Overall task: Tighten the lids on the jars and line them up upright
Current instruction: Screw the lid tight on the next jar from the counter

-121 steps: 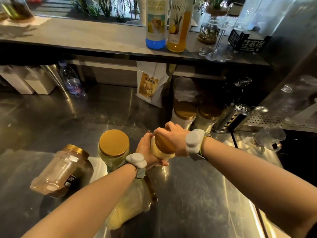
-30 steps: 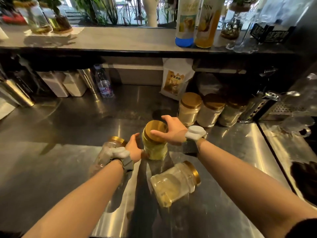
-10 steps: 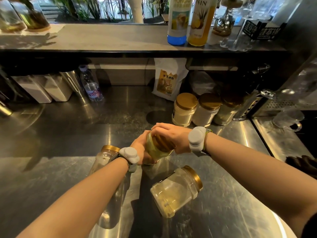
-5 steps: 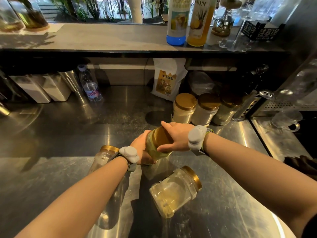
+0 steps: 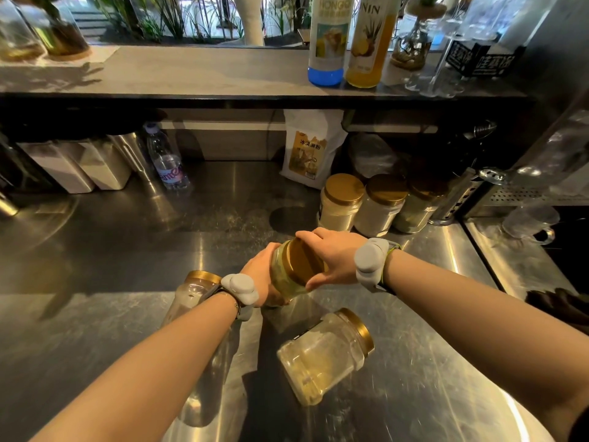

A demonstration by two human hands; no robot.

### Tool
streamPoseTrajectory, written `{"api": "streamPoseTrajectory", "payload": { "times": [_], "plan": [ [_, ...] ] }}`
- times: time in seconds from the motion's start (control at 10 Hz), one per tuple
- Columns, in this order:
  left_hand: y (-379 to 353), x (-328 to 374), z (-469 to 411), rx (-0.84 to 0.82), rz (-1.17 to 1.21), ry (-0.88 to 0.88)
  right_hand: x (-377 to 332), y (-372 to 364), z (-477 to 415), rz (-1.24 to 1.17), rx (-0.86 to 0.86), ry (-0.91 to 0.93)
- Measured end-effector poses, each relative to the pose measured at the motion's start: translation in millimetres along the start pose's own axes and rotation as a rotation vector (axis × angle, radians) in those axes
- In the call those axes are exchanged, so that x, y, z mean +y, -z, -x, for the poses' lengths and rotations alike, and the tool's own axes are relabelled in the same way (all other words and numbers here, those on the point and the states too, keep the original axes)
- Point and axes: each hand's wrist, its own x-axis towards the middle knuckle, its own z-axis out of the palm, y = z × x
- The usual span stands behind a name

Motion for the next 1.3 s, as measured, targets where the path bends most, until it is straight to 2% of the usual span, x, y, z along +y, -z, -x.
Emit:
{"api": "streamPoseTrajectory", "payload": {
  "times": [0.1,0.2,0.4,0.5,0.6,0.7,0.8,0.9,1.0,1.1,1.2,1.3],
  "plan": [
    [3,2,2,0.046,0.045,0.018,0,-2,2,0.014,-0.010,-0.017],
    [2,-12,7,0.090,0.316,-0.226,-1,0,5,-0.012,0.030,0.081],
    [-2,-17,6,0.120,0.435,-0.264,-1,2,2,0.041,0.045,0.170],
    [-4,-19,3,0.125,0.402,-0.261,1,-3,3,0.012,0.053,0.132],
    [-5,-13,-1,0.085,0.130,-0.167,2,-6,4,-0.020,0.064,0.067],
    [-4,-12,-1,0.052,0.057,-0.101,3,-8,3,0.000,0.079,0.038],
    [-6,-17,-3,0.045,0.124,-0.209,0,-6,4,-0.021,0.093,0.089],
    [-5,-17,3,-0.065,0.510,-0.213,-1,-6,4,0.052,0.076,0.164],
    [-3,-17,2,0.062,0.472,-0.217,0,-8,2,0.076,0.085,0.171],
    [1,-13,7,0.103,0.326,-0.211,2,-10,2,0.047,0.076,0.129],
    [6,10,2,-0.081,-0.081,0.005,6,-10,3,-0.022,0.067,0.061],
    [6,17,6,-0.020,-0.041,0.020,6,-10,5,0.009,0.030,-0.012]
  ]
}}
